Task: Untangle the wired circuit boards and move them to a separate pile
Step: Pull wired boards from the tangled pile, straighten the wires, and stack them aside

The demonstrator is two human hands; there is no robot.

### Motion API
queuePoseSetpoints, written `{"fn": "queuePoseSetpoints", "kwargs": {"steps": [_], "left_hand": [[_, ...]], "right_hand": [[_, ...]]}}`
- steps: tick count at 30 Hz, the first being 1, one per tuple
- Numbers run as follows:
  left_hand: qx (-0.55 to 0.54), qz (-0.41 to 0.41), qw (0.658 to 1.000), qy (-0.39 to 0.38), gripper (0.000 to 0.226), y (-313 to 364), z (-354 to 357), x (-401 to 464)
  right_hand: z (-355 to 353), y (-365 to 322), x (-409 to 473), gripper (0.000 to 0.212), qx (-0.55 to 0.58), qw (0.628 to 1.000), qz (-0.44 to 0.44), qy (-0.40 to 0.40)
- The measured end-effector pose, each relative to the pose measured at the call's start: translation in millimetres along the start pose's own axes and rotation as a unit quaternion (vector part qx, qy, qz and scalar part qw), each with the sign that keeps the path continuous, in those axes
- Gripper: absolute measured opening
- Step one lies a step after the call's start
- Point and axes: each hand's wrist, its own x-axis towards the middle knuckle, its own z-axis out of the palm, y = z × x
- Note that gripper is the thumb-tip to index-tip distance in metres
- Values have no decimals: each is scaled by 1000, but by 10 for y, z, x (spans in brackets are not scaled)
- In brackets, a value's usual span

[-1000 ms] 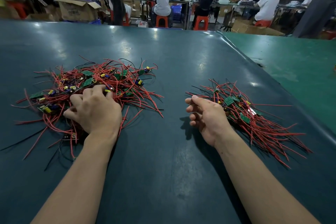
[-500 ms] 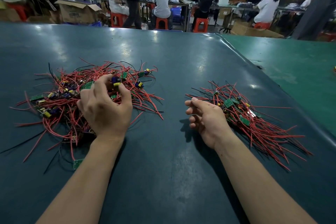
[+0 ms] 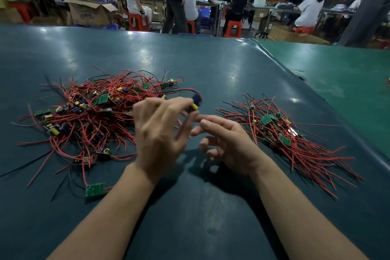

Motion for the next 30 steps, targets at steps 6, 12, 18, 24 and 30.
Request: {"fn": "queuePoseSetpoints", "kwargs": {"steps": [6, 12, 18, 24, 30], "left_hand": [[-16, 49, 993, -108, 24, 75, 36, -24], [-32, 22, 990, -134, 25, 34, 23, -12], [-65, -3, 996, -55, 18, 82, 48, -64], [-115, -224, 939, -234, 59, 125, 125, -133], [-151, -326, 884, -299, 47, 42, 188, -181]], "right_hand": [[-10, 21, 13, 17, 45, 997, -57, -17], [-12, 35, 46, 21, 30, 997, -55, 36], [-28, 19, 66, 8, 27, 988, -73, 136], [-4, 25, 73, 15, 81, 987, -46, 130], [3, 62, 89, 11, 46, 992, -62, 104]]}}
